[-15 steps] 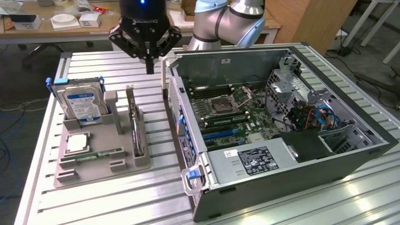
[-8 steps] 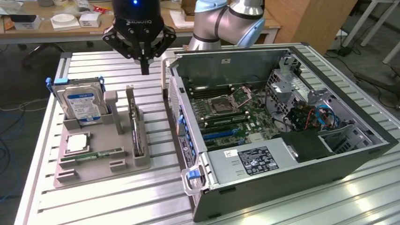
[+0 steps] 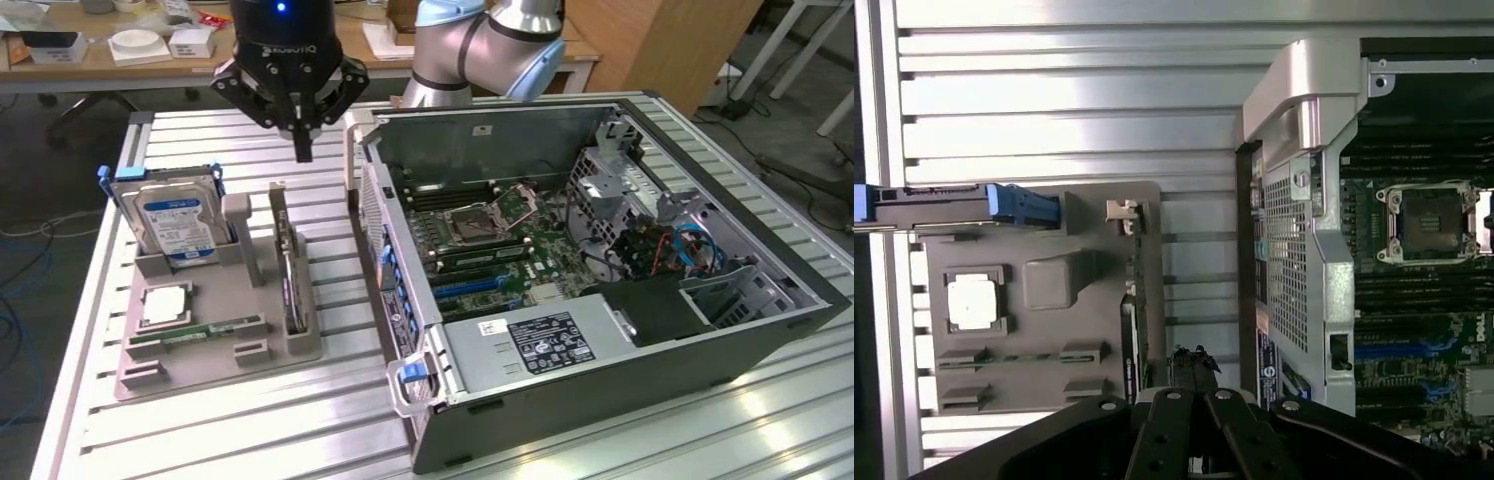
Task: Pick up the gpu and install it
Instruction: 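Reach for the gpu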
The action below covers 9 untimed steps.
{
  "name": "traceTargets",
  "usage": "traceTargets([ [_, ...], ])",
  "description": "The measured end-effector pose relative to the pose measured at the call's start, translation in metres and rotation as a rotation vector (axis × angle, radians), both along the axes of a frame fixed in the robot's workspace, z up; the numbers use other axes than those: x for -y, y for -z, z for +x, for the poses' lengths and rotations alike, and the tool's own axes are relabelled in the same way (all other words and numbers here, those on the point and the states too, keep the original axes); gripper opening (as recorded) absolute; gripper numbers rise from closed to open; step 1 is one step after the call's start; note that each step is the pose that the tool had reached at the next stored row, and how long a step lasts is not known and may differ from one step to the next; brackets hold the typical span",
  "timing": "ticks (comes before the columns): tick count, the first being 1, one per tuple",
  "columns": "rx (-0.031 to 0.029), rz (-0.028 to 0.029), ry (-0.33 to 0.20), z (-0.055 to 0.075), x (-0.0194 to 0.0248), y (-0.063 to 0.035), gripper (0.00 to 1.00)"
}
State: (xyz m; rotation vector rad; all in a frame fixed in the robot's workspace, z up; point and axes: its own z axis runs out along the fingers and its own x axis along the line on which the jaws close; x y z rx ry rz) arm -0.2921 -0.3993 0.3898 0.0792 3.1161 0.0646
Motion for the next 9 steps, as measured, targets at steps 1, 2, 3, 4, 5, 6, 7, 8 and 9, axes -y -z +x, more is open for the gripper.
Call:
traceTargets([
  [1, -0.0002, -0.0001, -0.004, -0.002, 0.0000, 0.0008, 0.10],
  [2, 0.0000, 0.0000, -0.007, -0.004, 0.0000, 0.0016, 0.10],
  [3, 0.0000, 0.0000, -0.008, -0.007, 0.0000, 0.0022, 0.10],
  [4, 0.0001, 0.0001, -0.009, -0.011, 0.0000, 0.0027, 0.10],
  [5, 0.0001, 0.0001, -0.010, -0.014, 0.0000, 0.0032, 0.10],
  [6, 0.0000, 0.0000, -0.010, -0.016, 0.0000, 0.0036, 0.10],
  [7, 0.0001, 0.0001, -0.011, -0.017, 0.0000, 0.0039, 0.10],
  [8, 0.0000, 0.0001, -0.011, -0.018, 0.0000, 0.0041, 0.10],
  [9, 0.0001, 0.0001, -0.011, -0.018, 0.0000, 0.0041, 0.10],
])
